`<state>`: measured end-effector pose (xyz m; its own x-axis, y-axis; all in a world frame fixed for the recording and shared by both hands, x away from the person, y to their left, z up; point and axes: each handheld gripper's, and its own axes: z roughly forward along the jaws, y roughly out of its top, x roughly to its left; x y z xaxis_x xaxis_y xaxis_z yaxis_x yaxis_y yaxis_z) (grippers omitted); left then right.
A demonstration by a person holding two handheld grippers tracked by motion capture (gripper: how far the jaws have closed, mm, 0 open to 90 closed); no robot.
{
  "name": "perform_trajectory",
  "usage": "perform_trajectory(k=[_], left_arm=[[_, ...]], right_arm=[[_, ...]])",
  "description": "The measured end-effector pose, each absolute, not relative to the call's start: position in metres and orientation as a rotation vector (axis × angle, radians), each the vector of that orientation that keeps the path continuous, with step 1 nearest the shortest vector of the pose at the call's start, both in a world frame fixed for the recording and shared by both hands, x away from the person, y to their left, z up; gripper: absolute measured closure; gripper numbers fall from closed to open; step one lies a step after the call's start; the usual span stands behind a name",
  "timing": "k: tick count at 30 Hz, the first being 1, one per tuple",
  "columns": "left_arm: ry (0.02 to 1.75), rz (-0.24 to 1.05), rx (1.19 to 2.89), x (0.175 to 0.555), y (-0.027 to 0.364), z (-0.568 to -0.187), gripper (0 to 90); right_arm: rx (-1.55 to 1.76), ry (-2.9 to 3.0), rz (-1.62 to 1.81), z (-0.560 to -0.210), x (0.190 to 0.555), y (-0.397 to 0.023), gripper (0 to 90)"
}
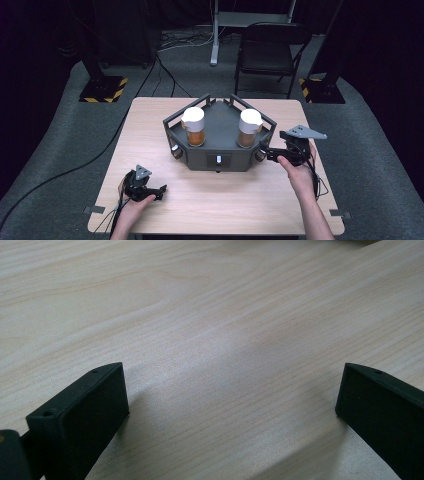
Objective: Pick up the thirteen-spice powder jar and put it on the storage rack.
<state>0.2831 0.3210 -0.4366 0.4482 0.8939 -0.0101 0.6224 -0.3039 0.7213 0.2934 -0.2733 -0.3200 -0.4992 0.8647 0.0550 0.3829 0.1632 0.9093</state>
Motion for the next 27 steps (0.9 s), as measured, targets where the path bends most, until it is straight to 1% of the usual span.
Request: perform_trajectory(k=[11,27], left_arm=[[1.266,0.527,2.038,0.283,0.321,-0.437,0.2],[1.268,0.528,2.038,0.283,0.320,-0.437,0.2]], right_arm=[[1.250,1.923,1.286,-0.351,0.274,-0.300,12.3],[1.387,1.879,1.243,-0.401,0.254,-0.325,12.2]])
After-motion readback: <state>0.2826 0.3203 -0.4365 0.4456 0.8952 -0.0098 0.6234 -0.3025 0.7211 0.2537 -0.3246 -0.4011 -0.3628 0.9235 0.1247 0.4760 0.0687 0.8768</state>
